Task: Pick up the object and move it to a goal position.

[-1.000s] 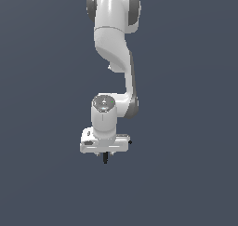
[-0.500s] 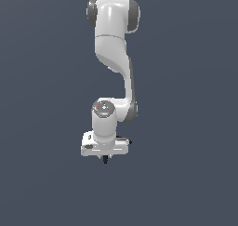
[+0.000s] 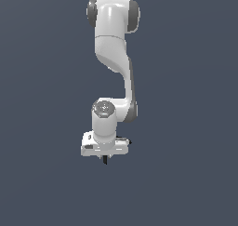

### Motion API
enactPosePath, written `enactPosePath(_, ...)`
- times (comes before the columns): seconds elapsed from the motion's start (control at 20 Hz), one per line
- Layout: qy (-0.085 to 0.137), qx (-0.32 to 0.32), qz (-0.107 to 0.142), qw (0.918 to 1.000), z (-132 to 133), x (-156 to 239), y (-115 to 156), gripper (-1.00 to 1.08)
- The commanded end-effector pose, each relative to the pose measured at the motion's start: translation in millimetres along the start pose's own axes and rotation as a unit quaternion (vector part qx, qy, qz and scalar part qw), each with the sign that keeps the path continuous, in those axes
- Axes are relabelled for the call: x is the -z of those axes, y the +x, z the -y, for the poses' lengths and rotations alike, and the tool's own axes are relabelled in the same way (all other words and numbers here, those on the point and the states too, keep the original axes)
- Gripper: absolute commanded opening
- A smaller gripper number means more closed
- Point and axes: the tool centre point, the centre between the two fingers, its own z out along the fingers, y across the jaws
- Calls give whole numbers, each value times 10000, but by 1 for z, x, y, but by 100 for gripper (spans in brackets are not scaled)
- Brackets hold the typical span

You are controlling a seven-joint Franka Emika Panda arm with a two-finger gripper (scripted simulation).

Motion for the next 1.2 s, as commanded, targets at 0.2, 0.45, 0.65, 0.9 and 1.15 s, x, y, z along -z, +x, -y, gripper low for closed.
enactPosePath(0.2,0,1,-1,10000,0,5,-1,-100)
enactPosePath(0.45,0,1,-1,10000,-1,22,-2,-100)
enactPosePath(0.65,0,1,-1,10000,-3,43,-4,-100)
enactPosePath(0.9,0,1,-1,10000,-6,82,-8,-100)
enactPosePath(1.15,0,2,-4,10000,-9,131,-13,-100)
